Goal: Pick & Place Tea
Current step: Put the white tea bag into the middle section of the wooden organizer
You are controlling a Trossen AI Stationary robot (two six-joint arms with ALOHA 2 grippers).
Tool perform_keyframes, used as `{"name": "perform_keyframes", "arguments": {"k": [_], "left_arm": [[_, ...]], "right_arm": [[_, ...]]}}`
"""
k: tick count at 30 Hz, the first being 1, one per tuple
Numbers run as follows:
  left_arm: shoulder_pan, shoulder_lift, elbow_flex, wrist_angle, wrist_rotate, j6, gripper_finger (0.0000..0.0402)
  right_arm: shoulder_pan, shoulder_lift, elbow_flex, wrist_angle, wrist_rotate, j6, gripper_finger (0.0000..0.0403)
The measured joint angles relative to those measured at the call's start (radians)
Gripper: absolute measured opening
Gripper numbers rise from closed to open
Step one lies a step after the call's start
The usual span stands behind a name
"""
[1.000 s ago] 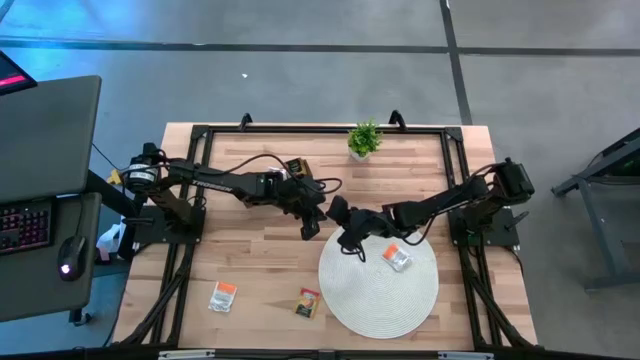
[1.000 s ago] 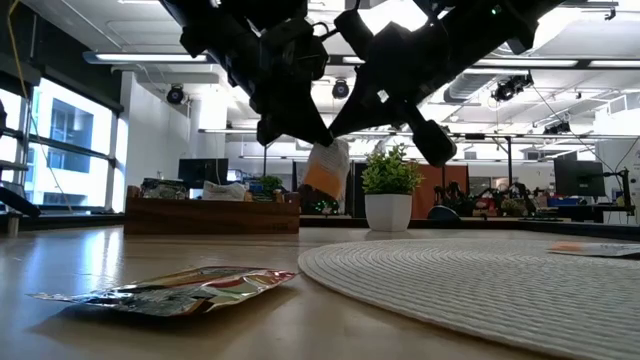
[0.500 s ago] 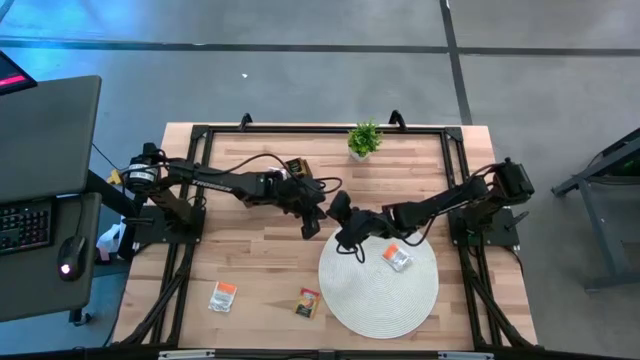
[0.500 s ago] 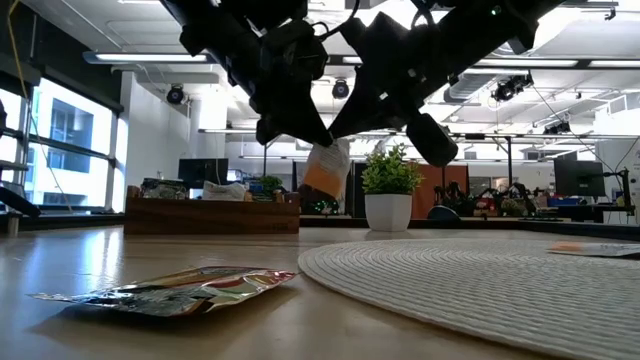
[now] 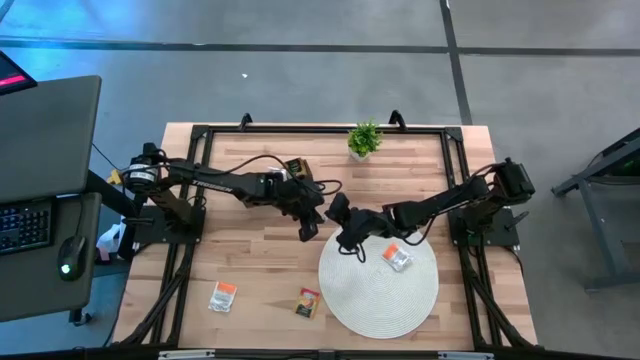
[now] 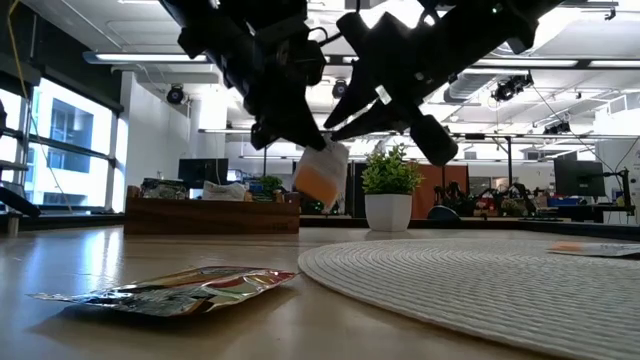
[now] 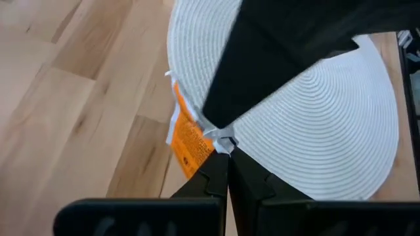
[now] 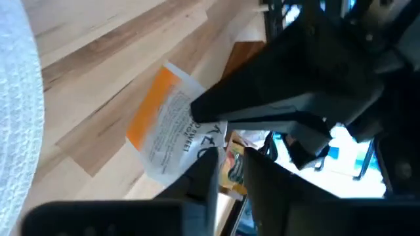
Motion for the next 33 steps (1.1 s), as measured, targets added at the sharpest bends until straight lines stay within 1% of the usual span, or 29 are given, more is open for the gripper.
{"name": "perform_keyframes", "arguments": {"k": [3, 4, 6, 9, 11, 14, 15, 17, 19, 21, 25, 27, 28, 30, 32, 33], "left_arm": [[0.000, 0.000, 0.000, 0.001, 0.000, -0.021, 0.0000], [0.000, 0.000, 0.001, 0.004, 0.000, -0.022, 0.0000], [0.000, 0.000, 0.001, 0.002, -0.008, -0.023, 0.0000], [0.000, 0.000, 0.001, 0.009, -0.060, -0.023, 0.0000], [0.000, -0.007, 0.001, -0.009, -0.135, -0.022, 0.0000], [0.000, -0.080, 0.002, -0.098, -0.279, -0.022, 0.0000], [0.000, -0.103, 0.007, -0.125, -0.324, -0.022, 0.0000], [0.001, -0.160, 0.000, -0.268, -0.423, -0.023, 0.0000], [0.000, -0.208, 0.001, -0.336, -0.522, -0.026, 0.0000], [0.000, -0.272, 0.003, -0.433, -0.584, -0.044, 0.0000], [0.000, -0.399, 0.002, -0.592, -0.661, -0.091, 0.0000], [-0.001, -0.456, -0.023, -0.644, -0.671, -0.113, 0.0000], [-0.002, -0.486, -0.043, -0.631, -0.675, -0.124, 0.0000], [-0.002, -0.552, -0.113, -0.596, -0.677, -0.132, 0.0000], [-0.002, -0.606, -0.207, -0.491, -0.662, -0.130, 0.0000], [-0.002, -0.626, -0.263, -0.406, -0.651, -0.130, 0.0000]], "right_arm": [[0.000, 0.000, 0.000, 0.000, -0.008, -0.022, 0.0101], [0.000, 0.000, 0.000, 0.000, 0.012, -0.022, 0.0110], [0.001, 0.000, 0.000, 0.000, 0.106, -0.013, 0.0123], [0.000, 0.000, 0.000, -0.001, 0.305, 0.047, 0.0133], [-0.001, 0.000, 0.000, -0.006, 0.453, 0.095, 0.0134], [-0.004, 0.000, 0.000, -0.072, 0.633, 0.200, 0.0131], [-0.006, -0.004, 0.000, -0.110, 0.668, 0.247, 0.0129], [-0.012, -0.010, 0.000, -0.200, 0.708, 0.355, 0.0126], [-0.020, -0.027, 0.001, -0.321, 0.716, 0.483, 0.0124], [-0.033, -0.039, 0.000, -0.415, 0.715, 0.577, 0.0122], [-0.064, -0.094, 0.000, -0.574, 0.711, 0.750, 0.0122], [-0.080, -0.124, 0.000, -0.621, 0.694, 0.830, 0.0121], [-0.089, -0.143, 0.000, -0.635, 0.678, 0.862, 0.0121], [-0.108, -0.178, 0.000, -0.648, 0.610, 0.923, 0.0121], [-0.133, -0.212, 0.000, -0.643, 0.487, 0.960, 0.0121], [-0.147, -0.222, 0.000, -0.628, 0.398, 0.969, 0.0121]]}}
